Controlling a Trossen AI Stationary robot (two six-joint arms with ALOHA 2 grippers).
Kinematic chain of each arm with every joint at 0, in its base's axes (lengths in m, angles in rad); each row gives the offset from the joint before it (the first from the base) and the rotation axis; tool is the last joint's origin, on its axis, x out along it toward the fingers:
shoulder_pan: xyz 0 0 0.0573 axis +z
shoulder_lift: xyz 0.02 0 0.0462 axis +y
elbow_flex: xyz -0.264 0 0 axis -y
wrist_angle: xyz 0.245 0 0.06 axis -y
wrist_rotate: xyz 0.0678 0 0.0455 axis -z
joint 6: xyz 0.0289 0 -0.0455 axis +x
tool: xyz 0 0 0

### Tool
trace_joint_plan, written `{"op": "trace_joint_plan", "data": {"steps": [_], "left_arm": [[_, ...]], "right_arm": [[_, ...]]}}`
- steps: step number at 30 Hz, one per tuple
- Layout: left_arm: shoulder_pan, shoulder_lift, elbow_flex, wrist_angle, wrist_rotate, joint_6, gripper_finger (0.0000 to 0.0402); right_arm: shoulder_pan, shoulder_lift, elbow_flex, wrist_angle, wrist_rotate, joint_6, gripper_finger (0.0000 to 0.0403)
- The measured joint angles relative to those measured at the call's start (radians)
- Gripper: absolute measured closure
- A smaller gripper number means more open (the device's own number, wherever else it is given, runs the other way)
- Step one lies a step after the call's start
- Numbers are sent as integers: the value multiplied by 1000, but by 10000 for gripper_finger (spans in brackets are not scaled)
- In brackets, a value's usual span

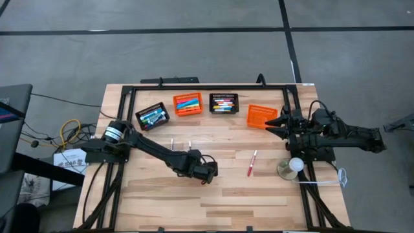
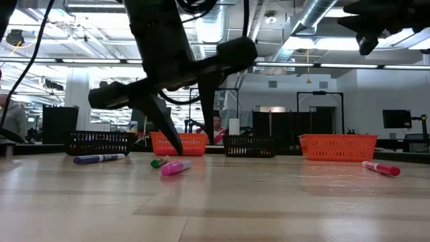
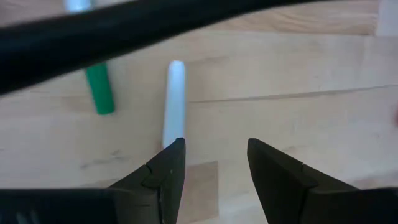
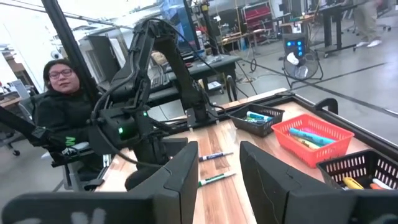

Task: Pick & Place Markers
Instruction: Put the small pink highlighter pen into the right black bin

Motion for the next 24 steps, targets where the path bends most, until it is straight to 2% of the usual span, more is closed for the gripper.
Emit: {"op": "trace_joint_plan", "data": {"steps": [17, 24], "left_arm": [[14, 10, 10, -40, 8, 22, 230], [25, 12, -16, -40, 50, 23, 230]], "right_arm": [[0, 0, 0, -3, 0, 18, 294], [0, 0, 0, -3, 0, 17, 294]]}}
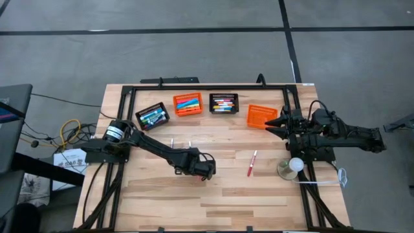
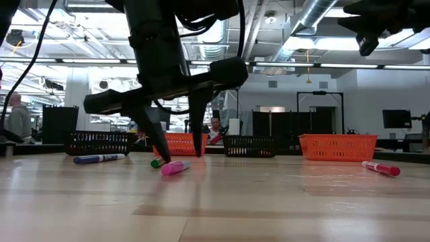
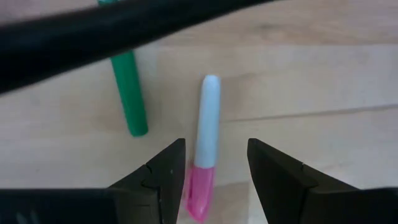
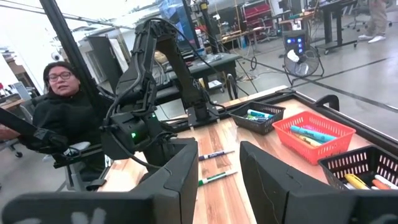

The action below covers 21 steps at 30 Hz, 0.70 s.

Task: Pick & Place Markers
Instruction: Put the small pink highlighter pen into the right black bin

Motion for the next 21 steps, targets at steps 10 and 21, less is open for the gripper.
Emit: {"op": "trace_joint_plan", "data": {"steps": [10, 21], "left_arm": [[5, 1, -15, 21, 27, 3, 230], [6, 44, -12, 59, 39, 8, 230]], "right_arm": [[0, 0, 0, 3, 0, -2, 294], [0, 0, 0, 8, 0, -1, 294]]}}
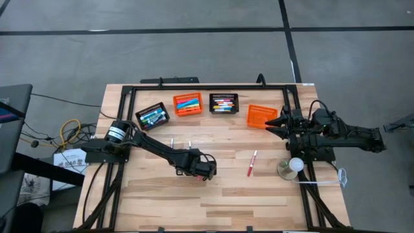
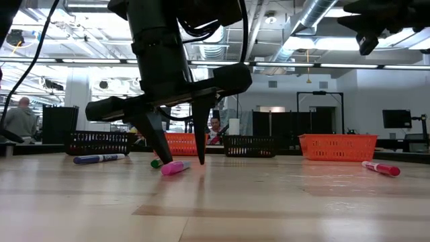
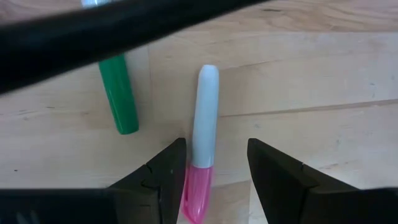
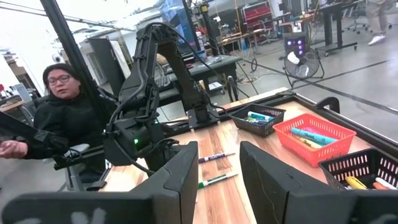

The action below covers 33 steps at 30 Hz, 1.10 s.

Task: Pick & Place Markers
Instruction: Put the small pink highlighter pen into the right black bin

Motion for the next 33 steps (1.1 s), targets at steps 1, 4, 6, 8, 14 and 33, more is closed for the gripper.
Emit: {"op": "trace_joint_plan", "data": {"steps": [1, 4, 6, 8, 14, 33], "left_arm": [[0, 0, 0, 0, 0, 0, 230], [3, 1, 0, 2, 2, 0, 230], [4, 2, -1, 2, 7, 0, 230], [4, 2, -1, 3, 7, 0, 230], [4, 4, -2, 4, 0, -1, 230], [39, 7, -2, 44, 11, -4, 350]], "right_arm": [[0, 0, 0, 0, 0, 0, 294], [-2, 0, 0, 2, 0, 0, 294], [-2, 0, 0, 2, 0, 0, 294], [-2, 0, 0, 2, 0, 0, 294], [-2, 0, 0, 2, 0, 0, 294], [-2, 0, 0, 2, 0, 8, 294]]}}
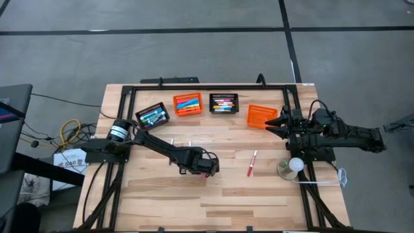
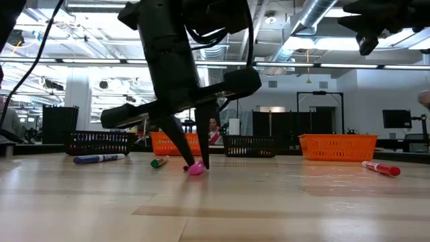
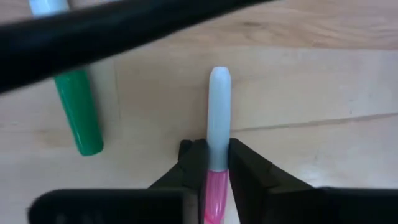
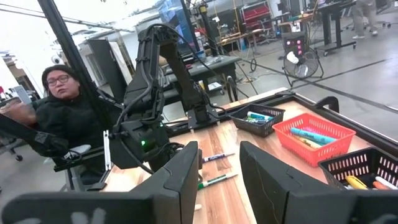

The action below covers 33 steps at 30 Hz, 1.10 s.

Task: Pick & Place Markers
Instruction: Put the small pink highlighter pen into the right black bin

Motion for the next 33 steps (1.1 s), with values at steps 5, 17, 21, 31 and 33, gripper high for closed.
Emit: {"op": "trace_joint_plan", "data": {"steps": [5, 17, 21, 31, 33], "left_arm": [[19, 0, 0, 3, -2, 26, 366], [39, 1, -2, 18, -57, 56, 357], [41, -4, -4, 30, -73, 62, 349], [70, -65, -6, 56, -113, 138, 348], [78, -83, -5, 59, -129, 165, 347]], "right_arm": [[0, 0, 0, 2, 0, 0, 294], [0, 0, 0, 3, 0, 0, 294], [0, 0, 0, 3, 0, 0, 294], [0, 0, 0, 3, 0, 2, 294], [0, 0, 0, 3, 0, 2, 294]]}}
